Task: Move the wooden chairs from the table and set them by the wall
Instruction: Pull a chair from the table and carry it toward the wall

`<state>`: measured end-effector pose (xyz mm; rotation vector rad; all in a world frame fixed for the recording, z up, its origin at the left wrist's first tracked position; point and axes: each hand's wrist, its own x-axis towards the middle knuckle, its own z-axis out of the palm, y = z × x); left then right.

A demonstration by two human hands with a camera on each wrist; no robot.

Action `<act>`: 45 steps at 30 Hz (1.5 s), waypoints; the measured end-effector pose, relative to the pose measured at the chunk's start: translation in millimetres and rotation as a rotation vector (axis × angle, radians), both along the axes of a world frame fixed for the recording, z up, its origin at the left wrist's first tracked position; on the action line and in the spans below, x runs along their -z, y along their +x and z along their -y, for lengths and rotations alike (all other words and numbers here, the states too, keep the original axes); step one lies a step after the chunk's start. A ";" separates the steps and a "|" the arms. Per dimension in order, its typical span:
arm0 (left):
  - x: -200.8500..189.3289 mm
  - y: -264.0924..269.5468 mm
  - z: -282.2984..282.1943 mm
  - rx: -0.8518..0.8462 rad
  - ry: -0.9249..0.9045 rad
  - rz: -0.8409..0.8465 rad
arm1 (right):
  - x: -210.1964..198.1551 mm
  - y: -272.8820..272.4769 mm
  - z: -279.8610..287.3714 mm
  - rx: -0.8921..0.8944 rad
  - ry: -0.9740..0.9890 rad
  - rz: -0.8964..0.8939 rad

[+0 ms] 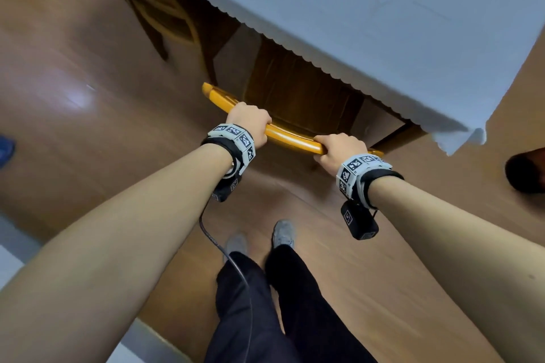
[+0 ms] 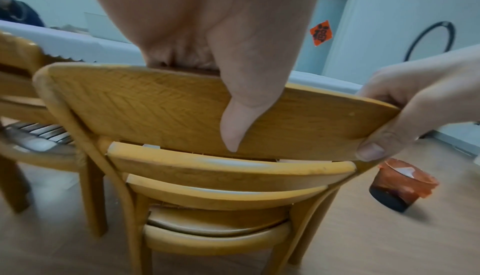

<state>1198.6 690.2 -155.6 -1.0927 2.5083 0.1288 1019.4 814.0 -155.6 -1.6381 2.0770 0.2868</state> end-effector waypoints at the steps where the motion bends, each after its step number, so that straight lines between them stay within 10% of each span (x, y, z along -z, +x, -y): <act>1: 0.4 1.6 -13.0 -0.019 0.005 0.010 | -0.7 -1.7 -6.7 -0.016 0.004 0.001; 27: 12.3 25.9 -409.0 -0.452 0.079 0.001 | -1.1 -11.2 -276.0 -0.615 0.154 -0.059; 45: -15.9 -125.0 -698.8 -0.868 0.216 -0.151 | -24.7 -156.9 -475.0 -0.879 0.197 -0.031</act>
